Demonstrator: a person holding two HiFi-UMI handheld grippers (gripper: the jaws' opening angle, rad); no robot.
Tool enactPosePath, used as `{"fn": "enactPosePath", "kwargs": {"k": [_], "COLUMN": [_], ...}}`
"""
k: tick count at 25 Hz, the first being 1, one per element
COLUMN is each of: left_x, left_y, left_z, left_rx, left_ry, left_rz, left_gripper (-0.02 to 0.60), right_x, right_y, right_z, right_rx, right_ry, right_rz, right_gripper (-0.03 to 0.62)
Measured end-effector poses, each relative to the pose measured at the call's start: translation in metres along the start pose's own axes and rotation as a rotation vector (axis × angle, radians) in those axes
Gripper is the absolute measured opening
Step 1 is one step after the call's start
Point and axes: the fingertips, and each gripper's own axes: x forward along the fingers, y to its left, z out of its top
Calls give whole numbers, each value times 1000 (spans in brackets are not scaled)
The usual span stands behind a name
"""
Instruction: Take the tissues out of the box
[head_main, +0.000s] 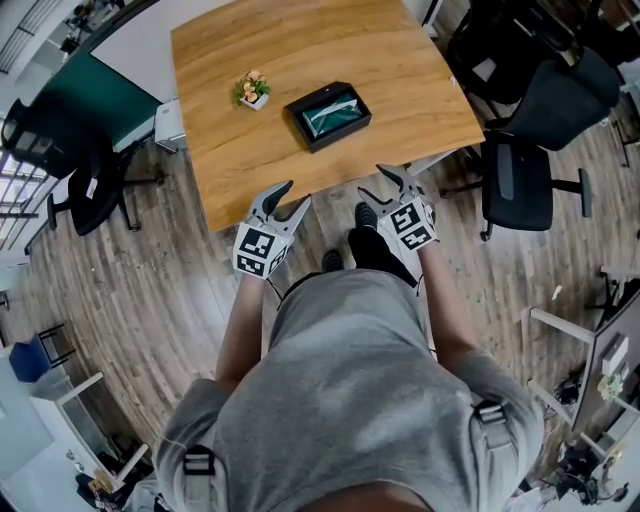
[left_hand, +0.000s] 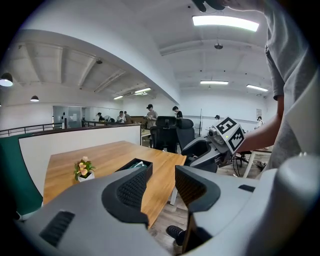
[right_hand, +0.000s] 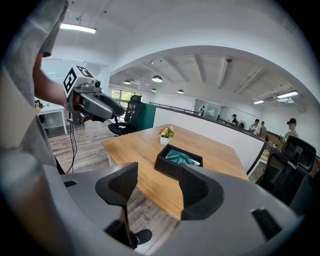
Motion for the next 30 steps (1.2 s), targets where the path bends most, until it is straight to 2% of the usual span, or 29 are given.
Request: {"fn": "enactPosePath", "kwargs": {"k": [5,17,26,30], "left_x": [32,111,152,169], "left_y": [20,62,83,89], "left_z": [12,33,26,30], "left_rx": [0,-46,-87,-107], "left_ry": [4,34,103,110], "left_rz": [7,66,164,201], "left_gripper": [195,195,195,195], "right_x": [22,75,109,123], "right_y": [-35,-113,-147,-159], "right_z": [6,11,-15,-12], "right_rx": [-6,-40,-50,-63], "right_ry": [-2,2,27,1], "right_rz": [16,115,233,292], "right_gripper": [267,265,265,265]}}
